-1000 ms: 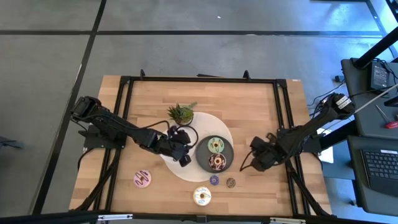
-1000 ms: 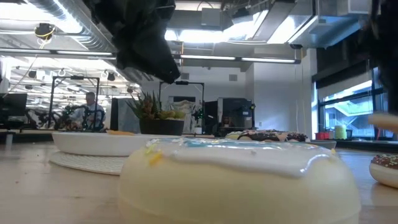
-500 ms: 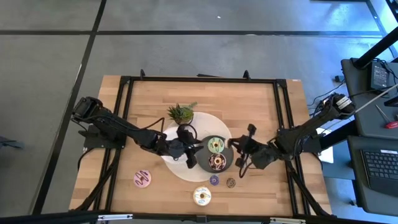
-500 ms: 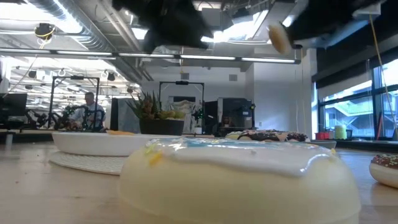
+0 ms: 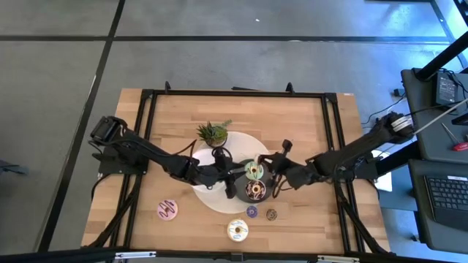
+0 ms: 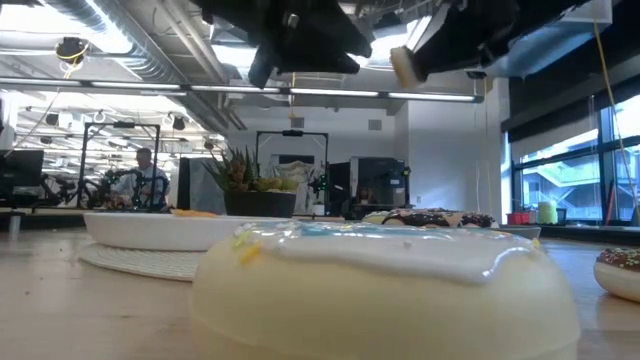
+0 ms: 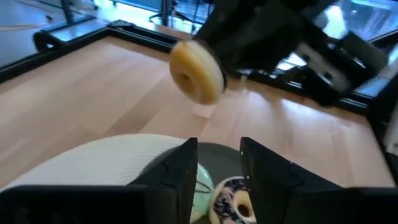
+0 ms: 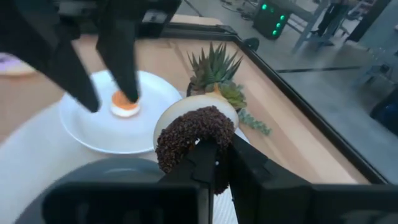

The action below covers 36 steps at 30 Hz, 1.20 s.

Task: Pick & Place donuts
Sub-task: Put the small black donut on the white plate

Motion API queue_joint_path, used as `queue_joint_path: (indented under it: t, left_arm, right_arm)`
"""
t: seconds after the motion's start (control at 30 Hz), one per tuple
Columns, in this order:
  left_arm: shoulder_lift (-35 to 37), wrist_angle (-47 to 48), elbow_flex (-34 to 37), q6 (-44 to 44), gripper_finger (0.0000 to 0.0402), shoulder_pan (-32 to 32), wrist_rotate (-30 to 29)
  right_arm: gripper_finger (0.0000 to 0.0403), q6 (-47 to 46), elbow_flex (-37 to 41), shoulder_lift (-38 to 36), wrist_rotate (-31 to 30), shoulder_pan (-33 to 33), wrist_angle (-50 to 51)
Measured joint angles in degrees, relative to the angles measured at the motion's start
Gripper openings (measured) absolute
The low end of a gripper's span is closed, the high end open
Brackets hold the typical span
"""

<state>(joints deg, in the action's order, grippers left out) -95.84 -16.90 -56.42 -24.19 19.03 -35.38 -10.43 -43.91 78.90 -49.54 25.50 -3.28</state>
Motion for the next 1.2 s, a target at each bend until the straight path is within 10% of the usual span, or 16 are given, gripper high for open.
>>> queue_joint_path:
  t: [0.4, 1.2]
  left_arm:
    - [-2.77, -0.61, 0.0, 1.53, 0.0192, -0.04, -4.42]
    - [-2.77, -2.97, 0.0, -1.13, 0.0193, -0.39, -8.28]
  right_arm:
    - [0.0036, 0.34, 0.01, 5.75, 0.17, -2.51, -7.32]
    - [0.0036, 1.85, 0.01, 7.79, 5.89, -3.85, -14.97]
